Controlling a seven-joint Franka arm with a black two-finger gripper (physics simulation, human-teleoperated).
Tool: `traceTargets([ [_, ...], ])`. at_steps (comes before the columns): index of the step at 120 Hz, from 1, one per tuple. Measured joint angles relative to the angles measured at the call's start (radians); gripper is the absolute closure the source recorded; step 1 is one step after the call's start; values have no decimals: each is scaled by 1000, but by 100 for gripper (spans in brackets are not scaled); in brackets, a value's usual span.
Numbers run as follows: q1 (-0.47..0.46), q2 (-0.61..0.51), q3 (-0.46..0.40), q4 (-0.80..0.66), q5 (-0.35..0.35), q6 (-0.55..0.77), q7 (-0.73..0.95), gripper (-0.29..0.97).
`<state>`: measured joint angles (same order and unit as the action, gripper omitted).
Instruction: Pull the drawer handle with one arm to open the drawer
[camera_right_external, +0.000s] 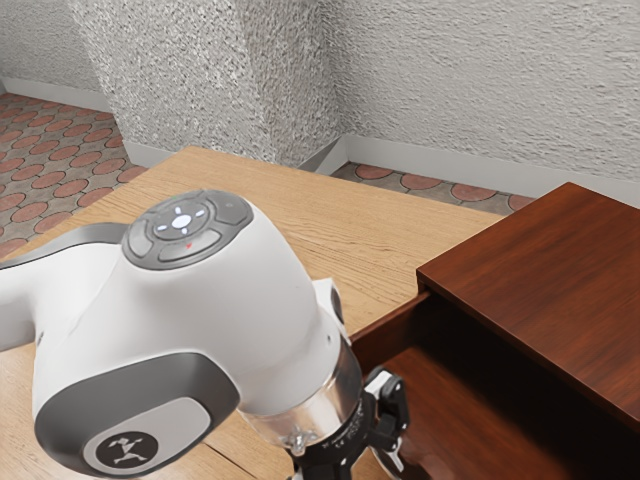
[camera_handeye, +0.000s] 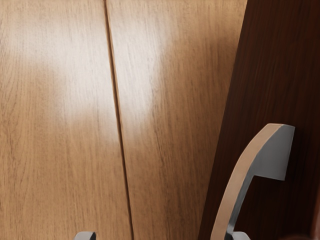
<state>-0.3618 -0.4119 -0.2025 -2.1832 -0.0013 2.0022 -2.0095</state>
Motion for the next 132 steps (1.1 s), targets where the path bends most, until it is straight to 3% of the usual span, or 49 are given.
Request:
traceTargets([
  [132, -3, -53, 0, 5, -59, -175, 16, 34],
])
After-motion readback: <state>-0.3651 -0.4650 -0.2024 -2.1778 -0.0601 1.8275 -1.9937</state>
